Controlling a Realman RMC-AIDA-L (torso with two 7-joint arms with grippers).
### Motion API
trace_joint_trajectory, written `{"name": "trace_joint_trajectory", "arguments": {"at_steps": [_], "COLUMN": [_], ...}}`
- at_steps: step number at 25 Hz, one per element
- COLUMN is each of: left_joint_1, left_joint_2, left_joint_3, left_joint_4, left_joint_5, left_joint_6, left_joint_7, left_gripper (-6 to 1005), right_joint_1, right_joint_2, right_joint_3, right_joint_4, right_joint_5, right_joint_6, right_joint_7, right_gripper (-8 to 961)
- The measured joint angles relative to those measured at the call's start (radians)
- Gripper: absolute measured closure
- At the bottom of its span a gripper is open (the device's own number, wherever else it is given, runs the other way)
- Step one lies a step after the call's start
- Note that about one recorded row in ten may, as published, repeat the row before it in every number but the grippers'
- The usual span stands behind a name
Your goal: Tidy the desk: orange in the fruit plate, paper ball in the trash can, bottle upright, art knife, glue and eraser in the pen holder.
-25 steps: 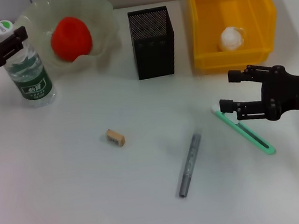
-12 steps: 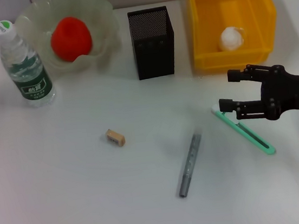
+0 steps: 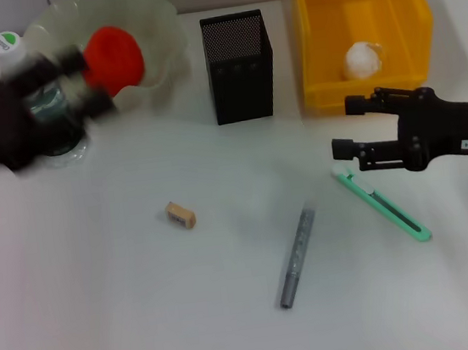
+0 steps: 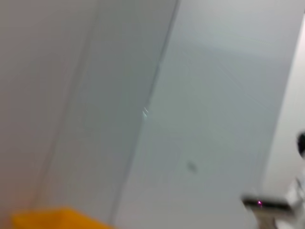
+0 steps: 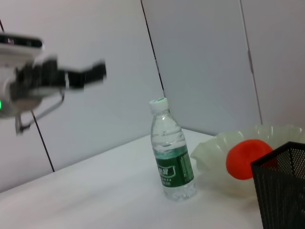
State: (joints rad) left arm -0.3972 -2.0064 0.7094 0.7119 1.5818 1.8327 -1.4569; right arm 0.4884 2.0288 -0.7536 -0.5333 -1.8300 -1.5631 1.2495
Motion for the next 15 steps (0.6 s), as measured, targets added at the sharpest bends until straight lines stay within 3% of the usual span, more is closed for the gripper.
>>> {"name": "trace_joint_trajectory", "arguments": {"at_steps": [8, 15], "left_joint_1": [-0.014, -0.013], "left_joint_2": [-0.033, -0.052], "left_joint_3": [0.047, 0.047], "left_joint_4": [-0.184, -0.218], "left_joint_5": [0.141, 0.195], "left_joint_6": [-0.097, -0.172], "left_joint_7": [0.263, 0.328], "left_gripper": [192, 193], "right_joint_1": [0.026, 0.038], "right_joint_2": [0.000, -0.005], "right_joint_3": [0.000, -0.009], "right_joint_4": [-0.004, -0.009], "right_joint_5": [0.000, -0.001], "right_joint_6": [-0.004, -0.006], "right_joint_7": [0.047, 0.079], "right_gripper": [125, 125]}}
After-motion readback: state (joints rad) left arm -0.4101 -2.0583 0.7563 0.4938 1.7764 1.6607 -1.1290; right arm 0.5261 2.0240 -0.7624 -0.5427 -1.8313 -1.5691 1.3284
